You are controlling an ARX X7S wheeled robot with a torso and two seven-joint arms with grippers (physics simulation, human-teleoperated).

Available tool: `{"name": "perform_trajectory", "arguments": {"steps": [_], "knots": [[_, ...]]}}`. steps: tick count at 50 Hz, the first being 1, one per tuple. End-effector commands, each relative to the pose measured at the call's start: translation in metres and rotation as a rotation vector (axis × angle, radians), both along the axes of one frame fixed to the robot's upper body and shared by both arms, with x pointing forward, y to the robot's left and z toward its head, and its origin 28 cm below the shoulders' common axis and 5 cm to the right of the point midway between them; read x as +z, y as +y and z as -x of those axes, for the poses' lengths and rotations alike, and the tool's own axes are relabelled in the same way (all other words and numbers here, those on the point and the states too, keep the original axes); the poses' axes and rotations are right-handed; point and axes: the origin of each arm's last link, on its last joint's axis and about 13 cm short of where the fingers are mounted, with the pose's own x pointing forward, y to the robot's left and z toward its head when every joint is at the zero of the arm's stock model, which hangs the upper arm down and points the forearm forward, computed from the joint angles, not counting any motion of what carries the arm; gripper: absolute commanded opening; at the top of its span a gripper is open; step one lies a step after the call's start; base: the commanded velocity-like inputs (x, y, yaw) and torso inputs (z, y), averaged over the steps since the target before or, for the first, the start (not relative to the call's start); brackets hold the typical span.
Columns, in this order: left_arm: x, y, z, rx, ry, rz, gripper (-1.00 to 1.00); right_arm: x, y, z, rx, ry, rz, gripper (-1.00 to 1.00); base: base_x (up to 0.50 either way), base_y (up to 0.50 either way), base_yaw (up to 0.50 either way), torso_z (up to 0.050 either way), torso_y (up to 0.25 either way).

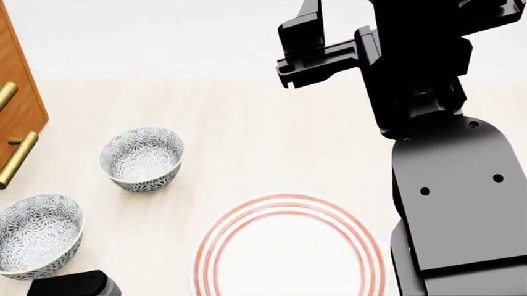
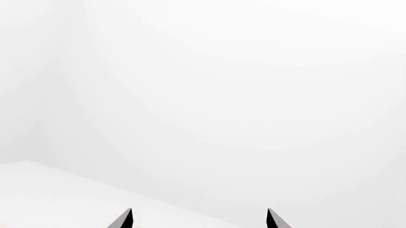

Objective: Put the bowl at the front on the plate.

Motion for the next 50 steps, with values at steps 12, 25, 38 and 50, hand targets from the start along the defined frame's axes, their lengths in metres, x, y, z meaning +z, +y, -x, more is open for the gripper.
{"name": "perform_trajectory", "arguments": {"steps": [12, 25, 38, 50], "knots": [[-0.003, -0.001, 0.005, -0.025, -0.016, 0.017, -1.00, -0.001, -0.001, -0.001, -0.007, -0.003, 0.008, 1.00, 0.00, 0.00, 0.00, 0.000, 0.000], [0.021, 0.000, -0.008, -0.126, -0.588, -0.216, -1.00, -0.003, -0.001, -0.003, -0.010, 0.000, 0.010, 1.00, 0.00, 0.00, 0.00, -0.001, 0.000], [0.032, -0.003, -0.012, -0.278, -0.832, -0.296, -1.00, -0.004, -0.002, -0.004, -0.013, -0.008, 0.014, 1.00, 0.00, 0.00, 0.00, 0.000, 0.000], [0.047, 0.005, -0.029, -0.318, -0.991, -0.337, -1.00, -0.006, -0.003, -0.004, -0.014, -0.012, 0.012, 1.00, 0.00, 0.00, 0.00, 0.000, 0.000]]}}
